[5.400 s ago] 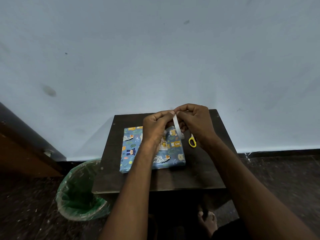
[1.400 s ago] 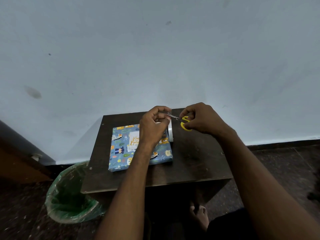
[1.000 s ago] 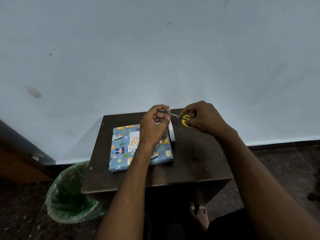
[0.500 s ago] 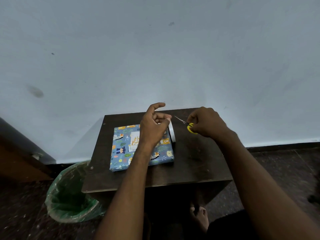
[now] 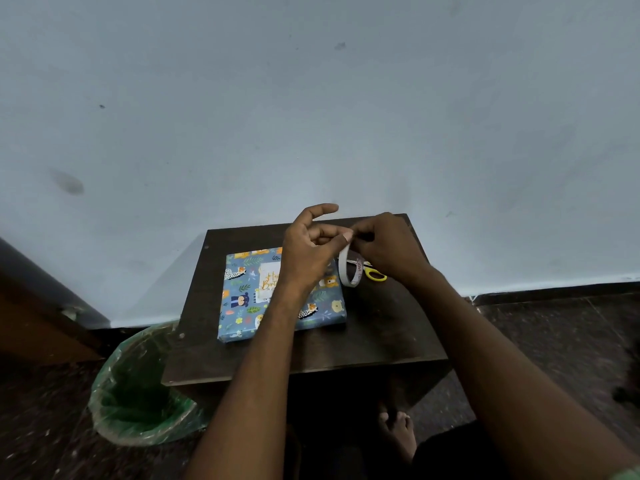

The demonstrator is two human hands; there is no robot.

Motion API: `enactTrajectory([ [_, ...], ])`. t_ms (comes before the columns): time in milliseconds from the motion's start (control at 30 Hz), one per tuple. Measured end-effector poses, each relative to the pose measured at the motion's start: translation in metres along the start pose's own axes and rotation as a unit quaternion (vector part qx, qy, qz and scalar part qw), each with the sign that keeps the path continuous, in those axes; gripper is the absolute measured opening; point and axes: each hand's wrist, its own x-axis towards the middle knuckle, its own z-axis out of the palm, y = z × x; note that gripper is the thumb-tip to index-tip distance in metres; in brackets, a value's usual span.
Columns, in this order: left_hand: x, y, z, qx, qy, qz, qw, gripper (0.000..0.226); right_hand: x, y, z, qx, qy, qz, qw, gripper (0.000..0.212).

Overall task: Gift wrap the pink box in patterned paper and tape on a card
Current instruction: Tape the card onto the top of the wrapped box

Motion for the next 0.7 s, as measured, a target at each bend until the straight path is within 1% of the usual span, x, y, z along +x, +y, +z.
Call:
enactTrajectory([
  [100,-0.003,0.004,0.004,0.006,0.053,0.038,0.998,0.046,-0.001,0.0,0.001,0.011,0.017,0.023,1.0,0.018],
  [167,-0.003,0.006,0.005,0.013,0.076,0.044,0.996,0.047,-0.001,-0.004,0.0,0.011,0.029,0.021,0.999,0.021],
  [333,-0.003,0.006,0.007,-0.022,0.103,-0.042,0.994,0.052,-0.002,-0.005,0.003,-0.029,0.091,0.012,0.995,0.018],
  [467,-0.002,0.009,0.006,-0.065,0.129,-0.099,0.985,0.057,0.0,-0.005,0.006,-0.063,0.139,-0.036,0.988,0.016],
  [600,-0.004,0.013,0.006,-0.101,0.144,-0.137,0.975,0.06,0.001,-0.005,0.008,-0.078,0.145,-0.055,0.985,0.016],
  [700,-0.003,0.009,0.003,-0.077,0.14,-0.137,0.978,0.057,0.003,-0.005,0.009,-0.084,0.128,-0.055,0.987,0.019],
])
